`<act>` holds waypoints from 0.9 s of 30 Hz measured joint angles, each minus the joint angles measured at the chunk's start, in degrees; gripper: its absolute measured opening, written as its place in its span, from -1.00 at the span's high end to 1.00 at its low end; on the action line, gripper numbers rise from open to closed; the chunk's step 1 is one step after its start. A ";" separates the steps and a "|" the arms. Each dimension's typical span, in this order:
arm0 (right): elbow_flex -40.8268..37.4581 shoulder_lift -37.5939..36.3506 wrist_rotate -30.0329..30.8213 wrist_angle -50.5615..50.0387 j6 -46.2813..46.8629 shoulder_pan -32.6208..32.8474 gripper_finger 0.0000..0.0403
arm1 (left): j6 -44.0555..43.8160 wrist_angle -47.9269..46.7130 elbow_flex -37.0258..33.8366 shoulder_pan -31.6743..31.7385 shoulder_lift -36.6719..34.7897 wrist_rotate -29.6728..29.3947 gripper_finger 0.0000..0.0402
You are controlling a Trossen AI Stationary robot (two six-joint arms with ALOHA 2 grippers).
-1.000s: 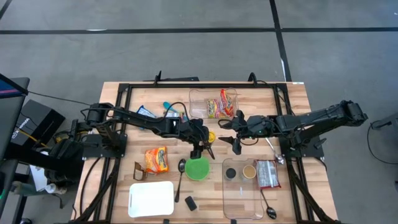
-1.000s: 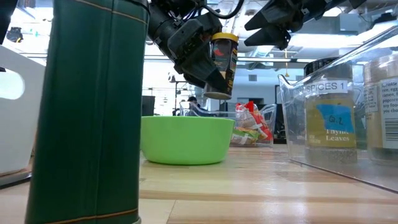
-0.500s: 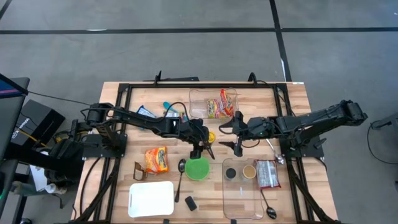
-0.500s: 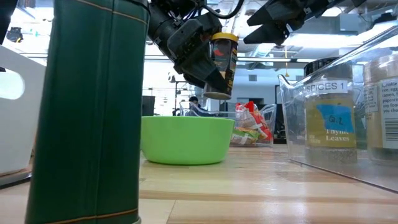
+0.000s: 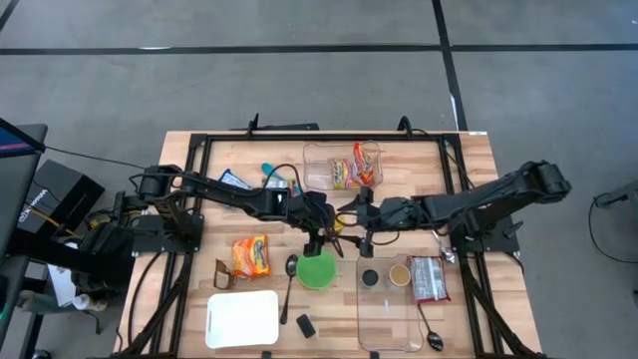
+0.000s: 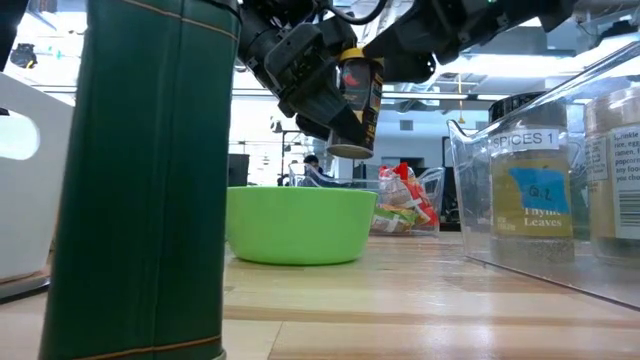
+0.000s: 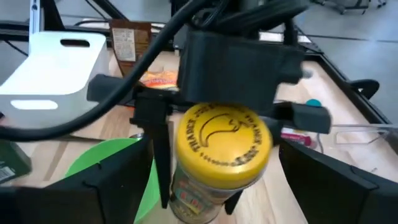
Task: Pick & Place Food Item
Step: Put the black seasoning into the bottom transparent bin
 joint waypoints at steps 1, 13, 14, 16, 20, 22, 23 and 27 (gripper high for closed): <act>0.00 0.18 -0.04 0.02 0.00 -0.20 -0.70 | 0.00 0.03 0.00 0.00 0.00 0.00 -0.13; 0.04 0.14 0.00 -0.41 2.46 -0.31 -0.70 | -0.04 0.59 0.00 0.00 -0.02 -0.01 -0.13; 0.04 0.14 0.01 -0.43 3.15 -0.31 -0.70 | -0.04 0.63 0.00 0.00 -0.02 -0.02 -0.13; 0.04 0.14 0.02 -0.19 4.32 -0.32 -0.70 | -0.04 0.64 0.00 0.00 -0.02 -0.01 -0.12; 0.04 0.14 0.00 -0.13 5.20 -0.28 -0.70 | -0.04 1.55 0.00 -0.01 -0.02 -0.02 -0.13; 0.06 0.95 0.02 0.62 6.17 -0.28 -0.70 | -0.04 2.04 0.00 -0.02 -0.02 -0.02 -0.12; 0.14 1.78 0.00 1.57 6.14 -0.28 -0.69 | -0.04 2.27 0.00 -0.02 -0.02 -0.02 -0.12; 0.22 4.71 0.01 5.48 5.75 -0.41 -0.69 | 0.07 2.87 0.00 -0.02 -0.02 -0.02 -0.13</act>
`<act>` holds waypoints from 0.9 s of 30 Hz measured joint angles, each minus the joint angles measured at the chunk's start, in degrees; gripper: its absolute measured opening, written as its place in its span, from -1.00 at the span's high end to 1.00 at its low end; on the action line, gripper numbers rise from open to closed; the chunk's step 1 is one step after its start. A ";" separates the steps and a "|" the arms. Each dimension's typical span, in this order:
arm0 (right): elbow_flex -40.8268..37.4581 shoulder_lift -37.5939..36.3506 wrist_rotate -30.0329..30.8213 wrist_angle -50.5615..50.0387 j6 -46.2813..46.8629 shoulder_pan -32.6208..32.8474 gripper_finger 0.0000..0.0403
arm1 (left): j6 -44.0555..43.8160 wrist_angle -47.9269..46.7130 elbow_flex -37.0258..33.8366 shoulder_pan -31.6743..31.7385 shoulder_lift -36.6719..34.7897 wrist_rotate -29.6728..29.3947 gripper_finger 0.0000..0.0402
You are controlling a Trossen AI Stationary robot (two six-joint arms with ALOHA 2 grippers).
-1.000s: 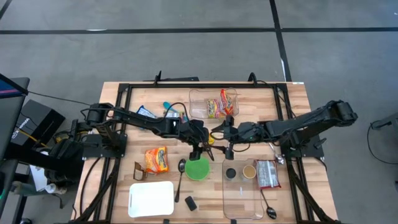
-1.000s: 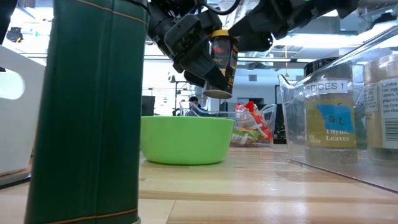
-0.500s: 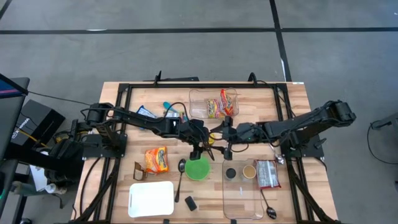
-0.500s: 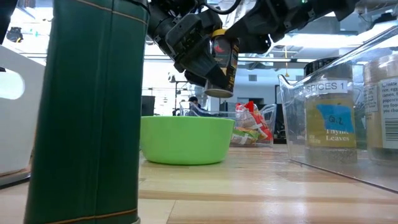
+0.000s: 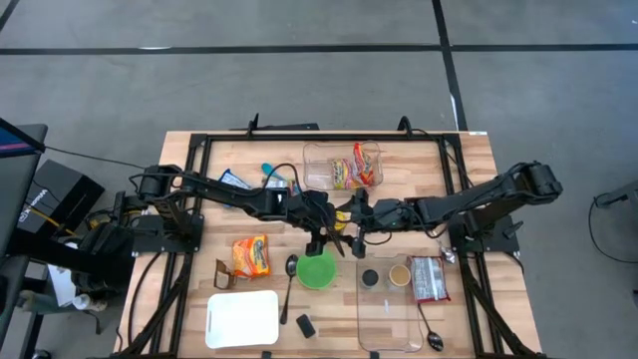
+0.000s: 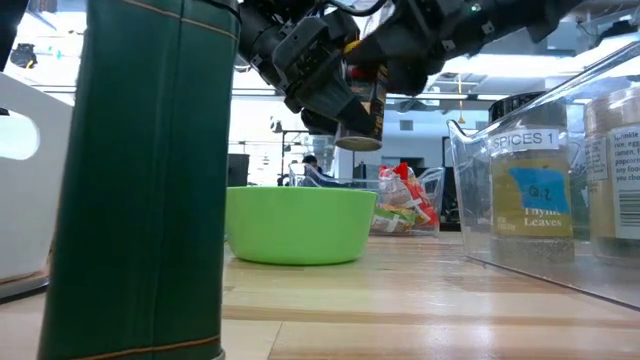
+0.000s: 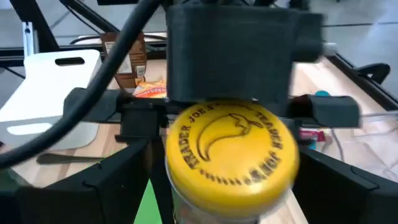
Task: Pick & Place Food Item
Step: Put the black seasoning into the bottom transparent bin
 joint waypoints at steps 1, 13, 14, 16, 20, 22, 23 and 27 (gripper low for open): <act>-0.04 0.77 0.00 -0.04 -0.70 -0.14 -0.69 | 0.01 0.03 0.00 0.00 0.00 -0.01 -0.13; -0.15 -1.34 -0.16 -0.02 -1.66 -0.09 -0.54 | 0.13 -1.01 -0.13 0.00 0.00 -0.01 -0.12; -0.15 -1.55 -0.18 -0.08 -1.66 -0.09 -0.54 | 0.13 -1.01 -0.13 0.00 0.00 -0.01 -0.12; -0.15 -1.83 -0.18 -0.14 -1.66 -0.09 -0.54 | 0.13 -1.00 -0.13 0.00 0.00 -0.01 -0.13; -0.15 -1.83 -0.39 -0.35 -1.40 -0.09 -0.54 | 0.13 -0.80 -0.13 0.00 0.00 -0.01 -0.13; -0.15 -1.83 -0.69 -0.34 -1.30 -0.09 -0.54 | 0.13 -0.72 -0.13 0.00 0.00 -0.01 -0.12; -0.15 -1.81 -1.01 -0.37 -1.23 -0.09 -0.54 | 0.13 -0.72 -0.13 0.01 0.00 -0.01 -0.12; -0.15 -1.83 -1.80 -0.39 -1.18 -0.07 -0.53 | 0.15 -0.68 -0.13 0.00 0.00 -0.01 -0.13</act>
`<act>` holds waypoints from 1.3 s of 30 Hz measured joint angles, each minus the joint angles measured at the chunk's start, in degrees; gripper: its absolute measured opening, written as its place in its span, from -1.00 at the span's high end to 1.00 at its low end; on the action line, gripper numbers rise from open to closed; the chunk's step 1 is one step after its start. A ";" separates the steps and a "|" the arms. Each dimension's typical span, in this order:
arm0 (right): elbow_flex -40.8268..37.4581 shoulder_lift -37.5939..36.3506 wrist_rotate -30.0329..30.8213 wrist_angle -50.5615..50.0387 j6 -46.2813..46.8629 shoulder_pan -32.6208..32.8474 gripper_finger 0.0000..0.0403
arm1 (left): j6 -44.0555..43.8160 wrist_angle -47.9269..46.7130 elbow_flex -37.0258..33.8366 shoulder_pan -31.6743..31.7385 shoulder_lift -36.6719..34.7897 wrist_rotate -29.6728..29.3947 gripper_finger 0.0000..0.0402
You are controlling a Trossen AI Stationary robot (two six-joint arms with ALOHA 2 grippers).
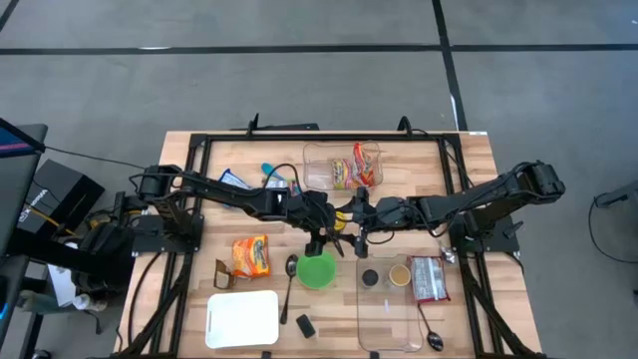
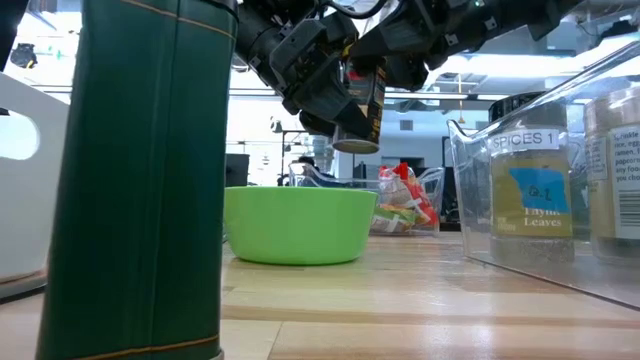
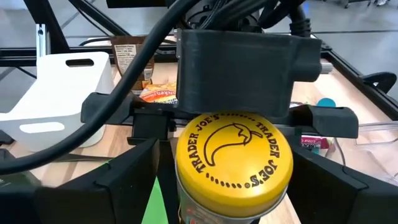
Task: Pick & Place Food Item
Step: Put the black seasoning into the bottom transparent bin
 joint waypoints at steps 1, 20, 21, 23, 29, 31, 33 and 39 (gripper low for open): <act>0.00 0.00 -0.08 -0.18 0.28 0.04 -0.53 | 0.00 0.01 0.00 0.00 0.00 0.00 -0.13; 0.00 0.02 0.08 -1.27 2.55 0.26 -0.41 | 0.00 0.02 0.00 0.02 0.00 0.00 -0.13; 0.00 0.02 0.11 -1.27 2.72 0.26 -0.38 | 0.00 0.10 0.00 0.00 0.00 0.01 -0.12; 0.00 0.02 0.11 -1.27 2.99 0.24 -0.33 | 0.00 0.38 0.00 0.00 0.00 0.01 -0.12; 0.00 0.02 0.18 -1.35 2.80 0.24 -0.13 | -0.22 0.45 0.00 0.00 0.00 0.39 -0.13; 0.00 0.02 0.21 -1.38 2.73 0.26 -0.07 | -0.43 0.47 0.00 -0.02 0.00 0.44 -0.12; 0.00 0.02 0.24 -1.36 2.73 0.24 -0.06 | -0.42 0.47 0.00 0.00 0.00 0.44 -0.13; 0.00 0.02 0.24 -1.23 2.88 0.24 -0.15 | 0.00 0.49 0.00 0.00 0.00 0.19 -0.15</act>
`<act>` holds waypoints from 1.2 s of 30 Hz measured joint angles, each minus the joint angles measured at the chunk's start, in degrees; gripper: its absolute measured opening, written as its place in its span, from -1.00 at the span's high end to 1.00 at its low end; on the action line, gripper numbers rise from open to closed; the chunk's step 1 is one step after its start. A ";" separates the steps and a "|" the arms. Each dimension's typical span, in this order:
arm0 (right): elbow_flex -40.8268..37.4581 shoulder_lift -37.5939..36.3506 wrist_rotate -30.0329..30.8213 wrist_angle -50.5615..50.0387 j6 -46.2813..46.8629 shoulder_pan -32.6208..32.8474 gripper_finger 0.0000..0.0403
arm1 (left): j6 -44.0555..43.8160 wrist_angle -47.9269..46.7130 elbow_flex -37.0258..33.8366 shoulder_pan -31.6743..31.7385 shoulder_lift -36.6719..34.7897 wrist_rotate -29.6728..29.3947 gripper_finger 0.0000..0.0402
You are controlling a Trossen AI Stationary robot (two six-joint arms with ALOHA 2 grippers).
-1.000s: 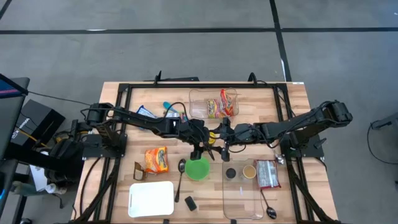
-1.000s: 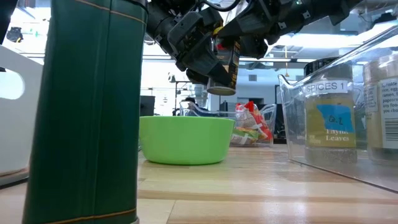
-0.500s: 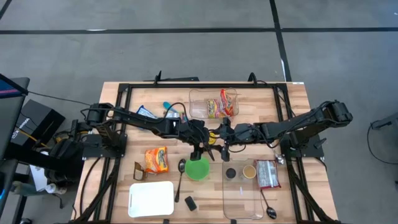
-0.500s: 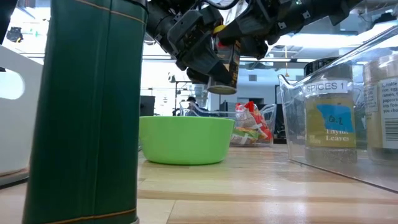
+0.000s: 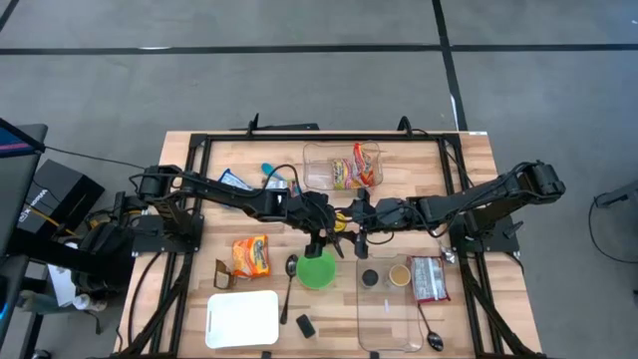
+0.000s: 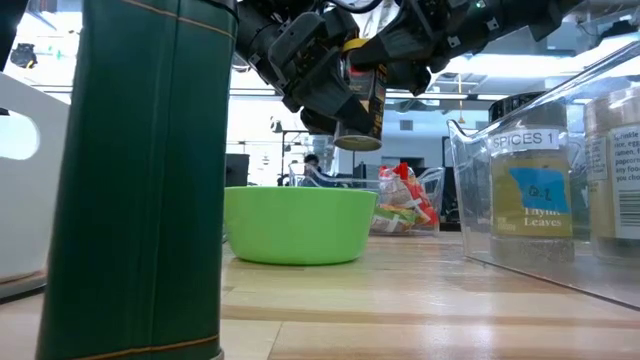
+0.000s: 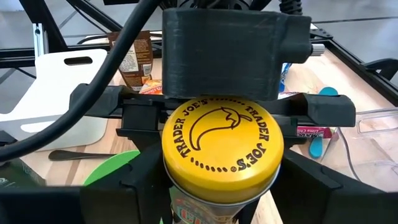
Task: Pick & Place Food Item
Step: Put the black seasoning into the bottom transparent bin
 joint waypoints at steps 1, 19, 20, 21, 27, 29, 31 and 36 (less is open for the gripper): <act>0.00 0.00 0.00 0.00 0.06 0.00 -0.16 | 0.02 0.00 0.00 0.00 0.00 -0.10 -0.15; -0.02 0.02 0.02 0.05 0.31 0.00 -0.08 | 0.17 -0.02 0.00 0.04 0.00 -0.34 -0.42; -0.02 0.02 0.02 0.05 0.31 0.00 -0.06 | 0.17 -0.02 0.00 0.04 0.00 -0.34 -0.44; -0.02 0.02 0.02 0.05 0.30 0.00 -0.05 | 0.17 -0.06 0.00 0.04 0.00 -0.34 -0.47; -0.02 0.02 -0.10 -0.14 0.00 0.00 -0.05 | 0.21 -3.66 -0.02 0.04 -1.31 -0.43 -0.62; -0.02 0.02 -0.11 -0.39 -0.28 0.00 -0.05 | 0.19 -4.82 -0.04 0.04 -2.44 -0.43 -0.64; -0.02 0.02 -0.11 -0.80 -0.34 0.00 -0.05 | 0.21 -7.21 -0.07 0.04 -3.99 -0.41 -0.65; -0.02 0.02 -0.07 -1.63 -0.34 0.00 -0.07 | 0.17 -11.05 -0.07 0.04 -7.66 -0.71 -0.65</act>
